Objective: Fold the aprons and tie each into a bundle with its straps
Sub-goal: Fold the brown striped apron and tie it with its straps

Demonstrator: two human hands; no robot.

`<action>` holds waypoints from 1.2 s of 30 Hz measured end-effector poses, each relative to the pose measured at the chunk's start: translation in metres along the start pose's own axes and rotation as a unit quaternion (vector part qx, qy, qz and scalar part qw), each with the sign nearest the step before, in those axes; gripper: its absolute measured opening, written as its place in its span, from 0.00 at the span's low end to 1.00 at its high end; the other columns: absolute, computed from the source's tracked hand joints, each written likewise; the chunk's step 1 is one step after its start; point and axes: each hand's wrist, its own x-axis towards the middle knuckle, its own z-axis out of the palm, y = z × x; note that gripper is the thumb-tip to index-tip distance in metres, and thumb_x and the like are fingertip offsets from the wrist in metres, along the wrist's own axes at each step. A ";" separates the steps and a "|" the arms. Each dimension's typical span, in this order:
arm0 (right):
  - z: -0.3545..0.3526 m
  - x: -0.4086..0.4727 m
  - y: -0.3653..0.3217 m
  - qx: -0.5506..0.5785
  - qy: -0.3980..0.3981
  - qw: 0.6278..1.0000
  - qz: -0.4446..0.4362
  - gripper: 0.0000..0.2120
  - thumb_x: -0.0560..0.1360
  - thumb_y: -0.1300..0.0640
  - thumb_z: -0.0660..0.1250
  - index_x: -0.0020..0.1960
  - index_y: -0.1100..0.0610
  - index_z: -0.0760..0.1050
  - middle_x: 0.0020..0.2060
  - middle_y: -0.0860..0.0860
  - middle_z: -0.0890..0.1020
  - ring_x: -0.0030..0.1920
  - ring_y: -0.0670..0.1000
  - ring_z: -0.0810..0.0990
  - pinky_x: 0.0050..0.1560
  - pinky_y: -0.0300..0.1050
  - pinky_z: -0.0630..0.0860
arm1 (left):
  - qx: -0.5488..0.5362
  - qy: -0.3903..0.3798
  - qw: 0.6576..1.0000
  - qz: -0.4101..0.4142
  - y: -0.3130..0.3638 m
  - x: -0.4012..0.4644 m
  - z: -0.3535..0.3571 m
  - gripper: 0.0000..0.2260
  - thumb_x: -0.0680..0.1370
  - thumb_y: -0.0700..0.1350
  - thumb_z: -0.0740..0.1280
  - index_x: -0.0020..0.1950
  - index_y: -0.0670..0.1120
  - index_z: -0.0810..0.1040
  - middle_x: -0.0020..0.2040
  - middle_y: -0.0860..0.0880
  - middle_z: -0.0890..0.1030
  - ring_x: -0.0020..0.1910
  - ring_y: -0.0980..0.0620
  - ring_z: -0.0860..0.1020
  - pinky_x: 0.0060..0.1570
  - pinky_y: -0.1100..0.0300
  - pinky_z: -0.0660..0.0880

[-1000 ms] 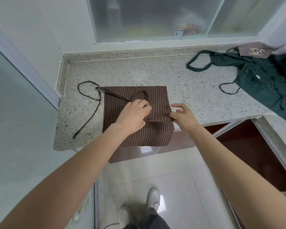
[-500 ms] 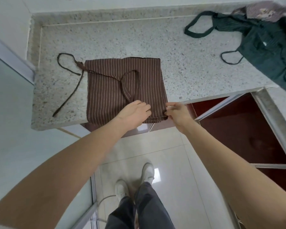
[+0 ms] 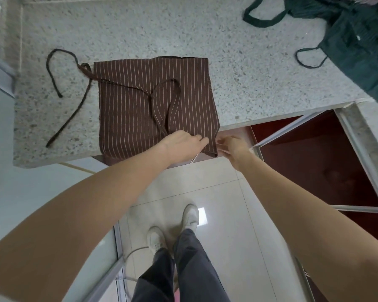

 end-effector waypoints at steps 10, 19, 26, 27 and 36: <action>-0.001 0.011 0.007 -0.116 -0.074 0.990 -0.019 0.07 0.77 0.60 0.64 0.40 0.53 0.70 0.45 0.50 0.77 0.56 0.51 0.76 0.66 0.51 0.68 | -0.090 0.179 0.967 -0.157 0.002 -0.007 0.035 0.18 0.73 0.42 0.57 0.58 0.42 0.79 0.36 0.49 0.83 0.25 0.44 0.80 0.21 0.58 0.73; -0.008 -0.007 0.008 0.017 -0.118 0.992 -0.050 0.12 0.76 0.70 0.62 0.40 0.56 0.65 0.37 0.55 0.77 0.37 0.52 0.77 0.36 0.44 0.78 | -0.060 0.328 0.927 -0.172 0.003 -0.005 0.013 0.19 0.70 0.44 0.68 0.62 0.48 0.79 0.39 0.50 0.77 0.24 0.56 0.72 0.17 0.65 0.62; -0.008 -0.013 0.009 0.000 -0.095 0.992 -0.079 0.11 0.77 0.72 0.57 0.41 0.57 0.66 0.37 0.57 0.77 0.35 0.53 0.77 0.32 0.41 0.76 | 0.009 0.181 0.983 -0.045 0.020 -0.011 0.037 0.17 0.76 0.56 0.60 0.63 0.58 0.76 0.40 0.54 0.76 0.22 0.57 0.73 0.22 0.64 0.54; -0.008 -0.016 0.007 0.008 -0.100 0.992 -0.075 0.10 0.78 0.70 0.57 0.42 0.58 0.68 0.36 0.56 0.77 0.35 0.52 0.77 0.32 0.40 0.76 | 0.000 0.192 0.980 -0.045 0.019 -0.012 0.039 0.18 0.76 0.54 0.55 0.62 0.57 0.78 0.39 0.53 0.76 0.21 0.57 0.72 0.21 0.65 0.53; 0.001 -0.014 0.000 -0.006 -0.089 0.994 -0.067 0.08 0.77 0.70 0.61 0.41 0.60 0.69 0.36 0.55 0.77 0.36 0.52 0.77 0.29 0.39 0.77 | -0.048 0.130 0.989 -0.053 0.017 -0.014 0.035 0.21 0.80 0.55 0.46 0.72 0.58 0.65 0.49 0.50 0.74 0.33 0.53 0.77 0.25 0.60 0.62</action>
